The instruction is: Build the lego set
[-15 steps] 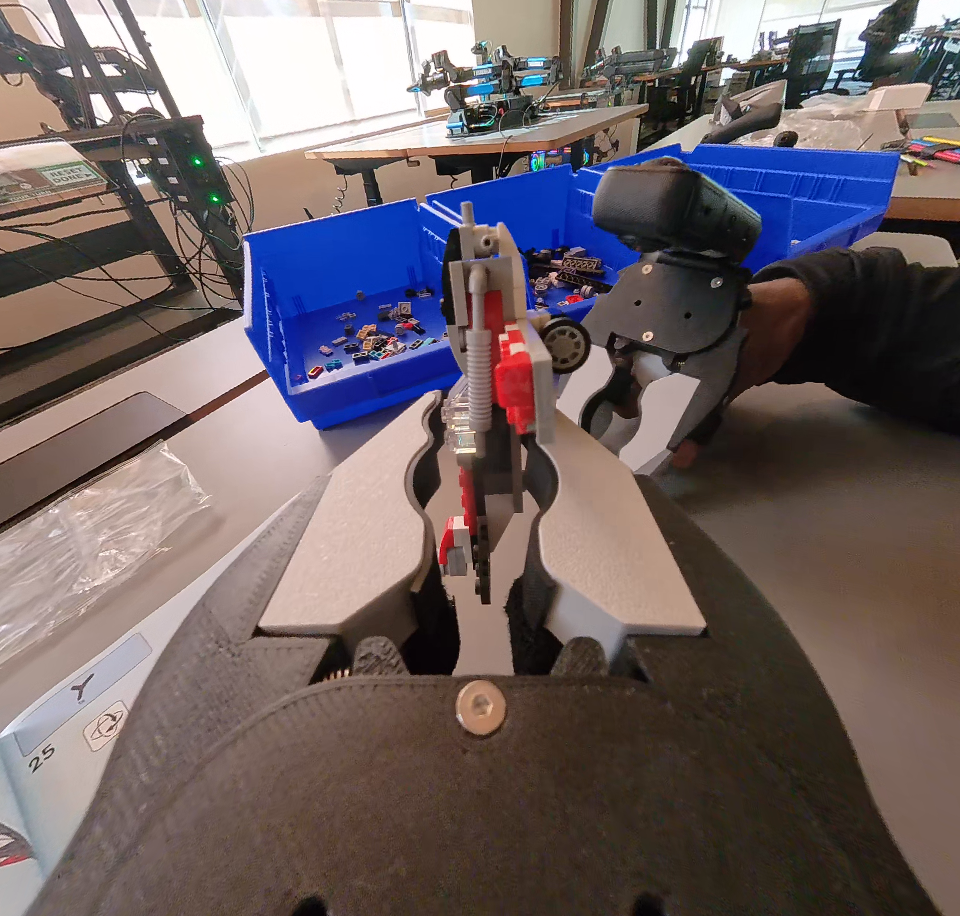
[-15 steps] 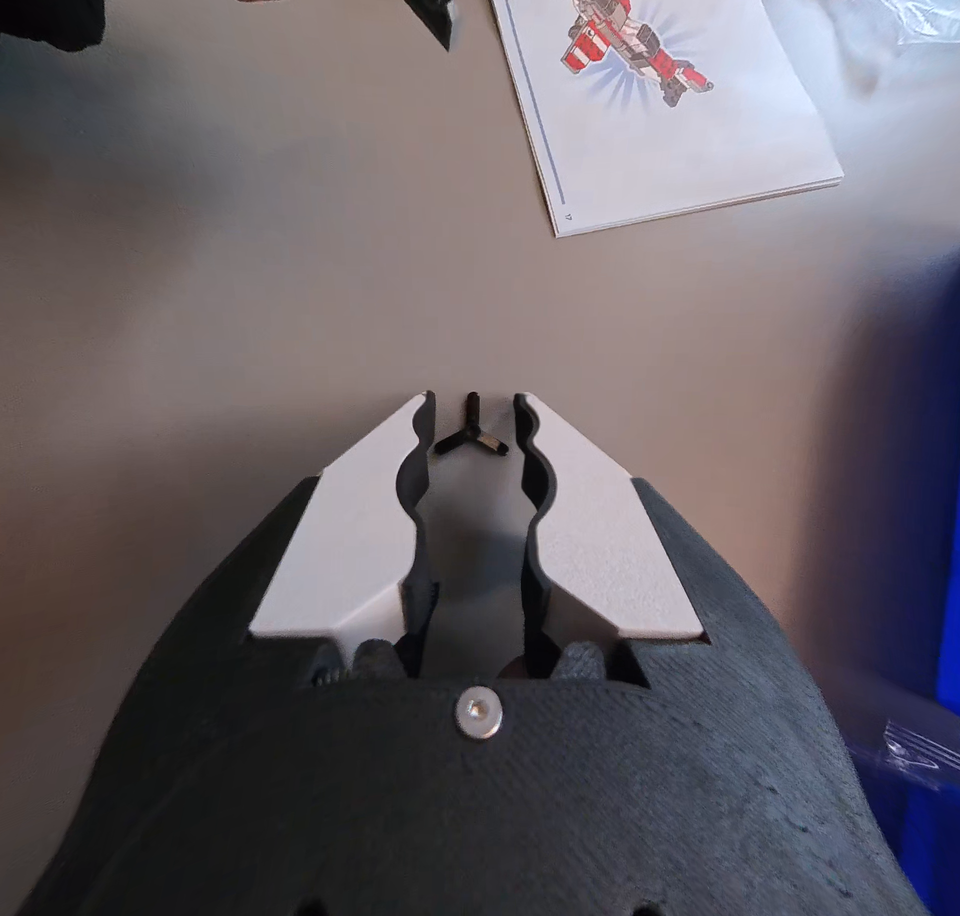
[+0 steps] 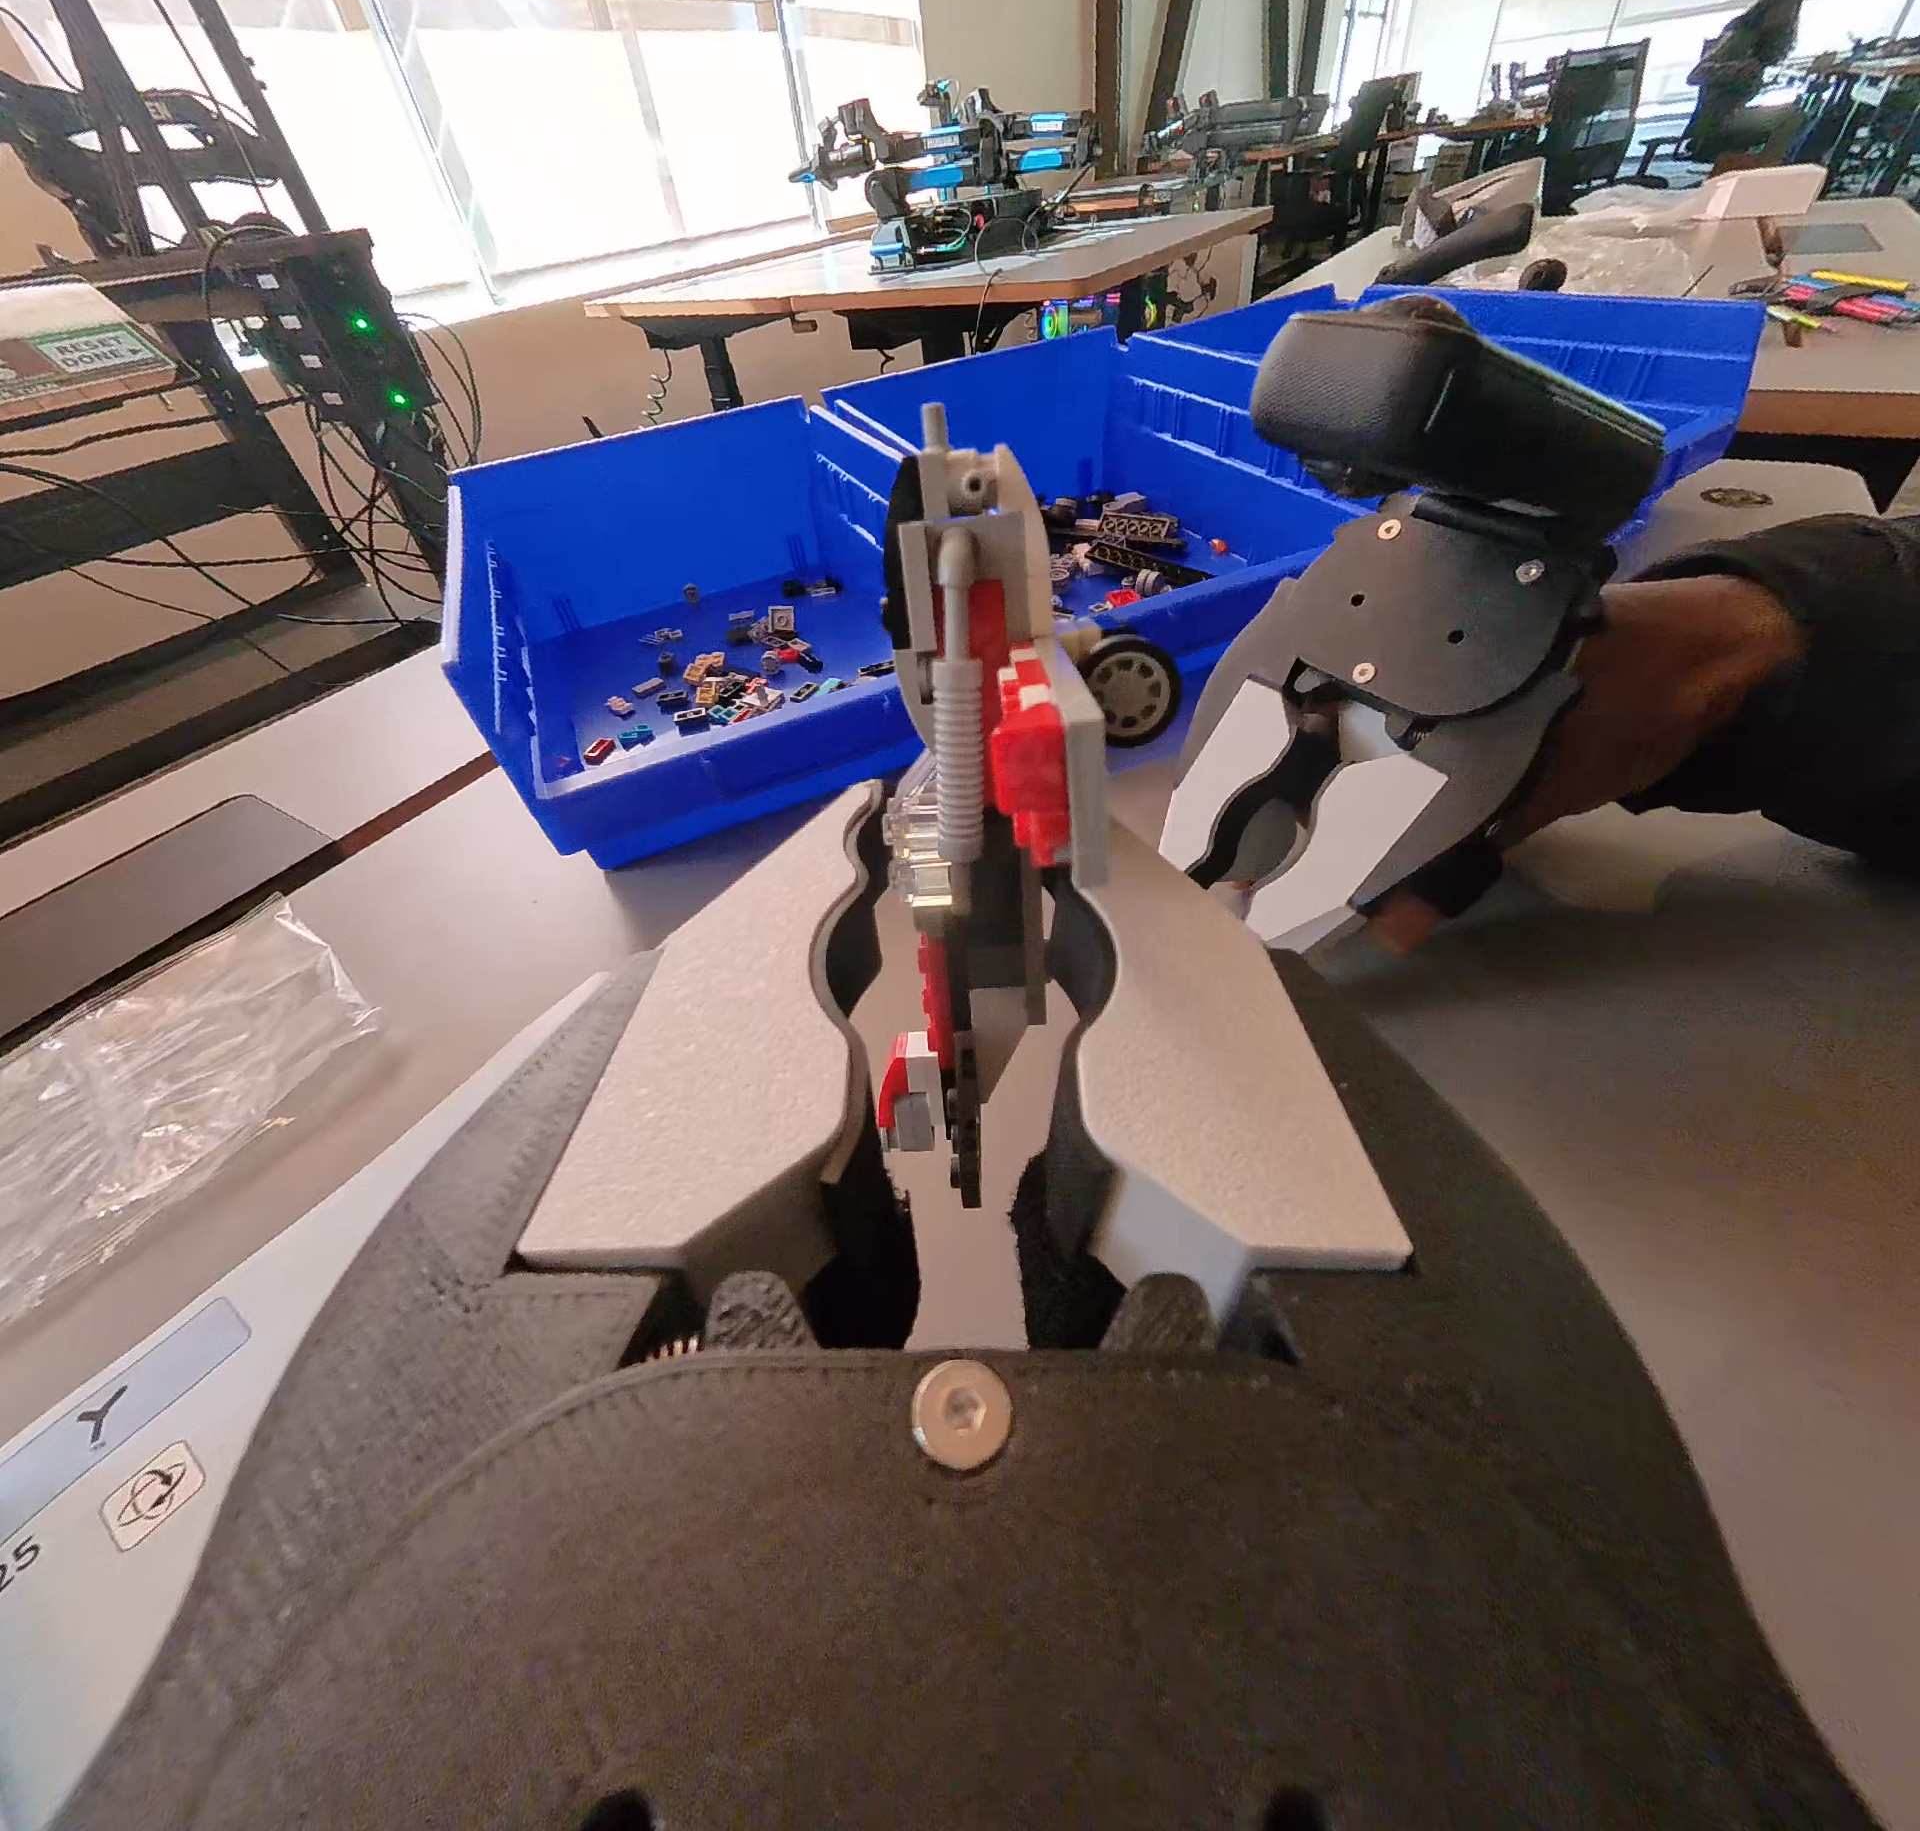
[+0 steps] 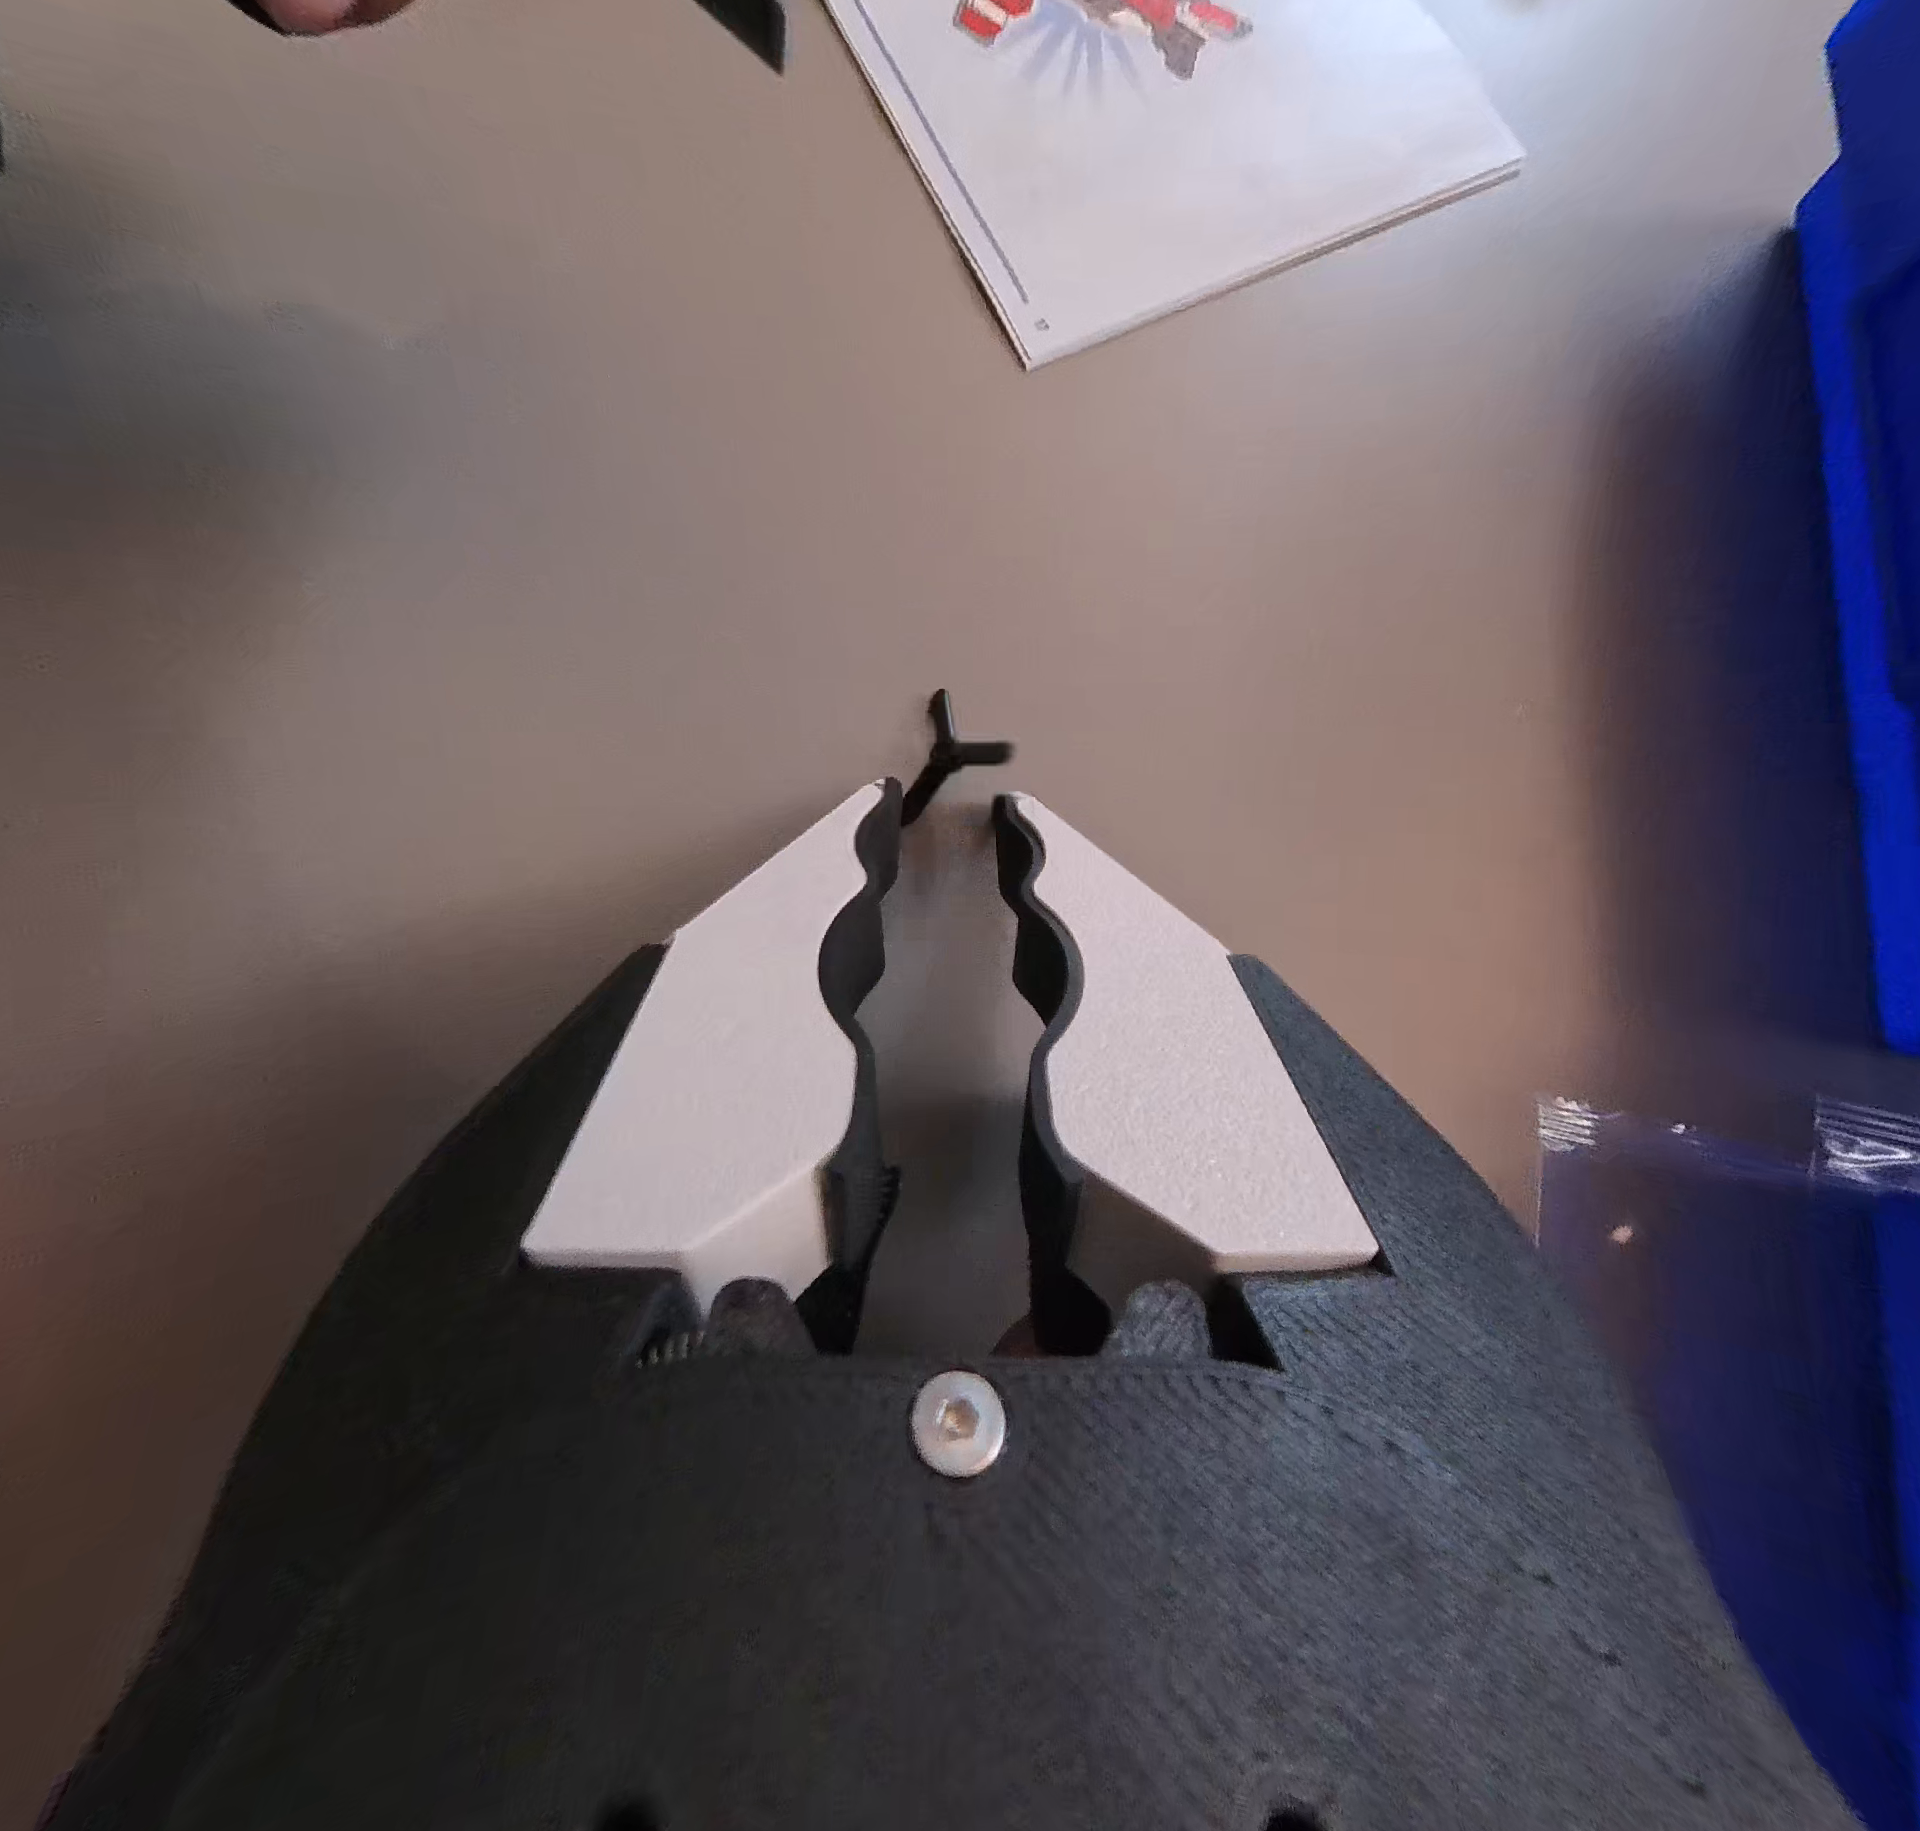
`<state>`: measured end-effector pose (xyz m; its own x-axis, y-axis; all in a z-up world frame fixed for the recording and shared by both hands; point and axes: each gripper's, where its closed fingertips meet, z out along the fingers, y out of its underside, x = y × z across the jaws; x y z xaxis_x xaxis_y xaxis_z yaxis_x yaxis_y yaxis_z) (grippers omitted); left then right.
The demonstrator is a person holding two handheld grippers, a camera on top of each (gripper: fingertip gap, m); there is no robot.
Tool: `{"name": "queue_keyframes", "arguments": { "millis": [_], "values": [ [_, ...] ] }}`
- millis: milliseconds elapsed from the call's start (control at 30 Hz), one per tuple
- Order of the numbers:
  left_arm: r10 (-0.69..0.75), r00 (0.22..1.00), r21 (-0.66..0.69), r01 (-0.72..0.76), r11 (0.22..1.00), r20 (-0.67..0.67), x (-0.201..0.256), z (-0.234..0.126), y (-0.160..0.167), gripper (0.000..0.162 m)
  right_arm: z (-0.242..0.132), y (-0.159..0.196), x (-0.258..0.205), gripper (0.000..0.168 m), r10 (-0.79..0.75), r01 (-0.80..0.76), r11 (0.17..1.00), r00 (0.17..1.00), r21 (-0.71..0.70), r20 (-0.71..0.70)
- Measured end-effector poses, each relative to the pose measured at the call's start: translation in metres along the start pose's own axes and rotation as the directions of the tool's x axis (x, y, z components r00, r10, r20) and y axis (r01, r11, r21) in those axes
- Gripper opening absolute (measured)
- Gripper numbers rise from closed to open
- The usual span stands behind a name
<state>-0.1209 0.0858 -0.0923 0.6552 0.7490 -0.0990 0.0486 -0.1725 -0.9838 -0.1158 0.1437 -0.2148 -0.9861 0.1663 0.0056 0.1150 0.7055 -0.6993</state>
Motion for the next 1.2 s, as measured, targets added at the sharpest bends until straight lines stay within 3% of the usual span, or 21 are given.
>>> {"name": "queue_keyframes", "arguments": {
  "millis": [333, 500, 700, 900, 1033, 1200],
  "values": [
    [-0.005, 1.0, -0.001, 0.005, 1.0, -0.009, 0.003, 0.002, 0.0, 0.026, 0.003, -0.005, 0.004, 0.011, -0.02, 0.02, 1.0, 0.998, -0.002, -0.062],
    [-0.008, 1.0, -0.004, 0.008, 1.0, -0.003, 0.002, 0.002, 0.001, 0.026, 0.004, -0.011, 0.0, 0.012, 0.05, -0.049, 0.999, 0.998, 0.021, -0.05],
    [-0.008, 1.0, -0.006, 0.008, 1.0, -0.004, 0.003, 0.003, 0.002, 0.026, 0.009, -0.008, 0.008, 0.006, 0.02, -0.024, 0.999, 0.986, -0.027, -0.165],
    [-0.006, 1.0, -0.003, 0.006, 1.0, -0.006, 0.005, 0.004, 0.002, 0.026, 0.006, -0.008, 0.011, 0.004, 0.001, 0.001, 1.0, 0.99, 0.013, -0.138],
    [-0.007, 1.0, -0.009, 0.007, 1.0, -0.006, 0.006, 0.007, 0.005, 0.027, -0.014, -0.021, 0.018, 0.004, -0.041, 0.054, 0.995, 0.988, 0.083, -0.148],
    [-0.041, 0.999, 0.022, 0.041, 0.999, -0.001, 0.008, 0.012, 0.007, 0.026, -0.071, -0.061, 0.04, 0.004, 0.048, -0.002, 0.962, 0.986, 0.274, -0.162]
  ]
}}
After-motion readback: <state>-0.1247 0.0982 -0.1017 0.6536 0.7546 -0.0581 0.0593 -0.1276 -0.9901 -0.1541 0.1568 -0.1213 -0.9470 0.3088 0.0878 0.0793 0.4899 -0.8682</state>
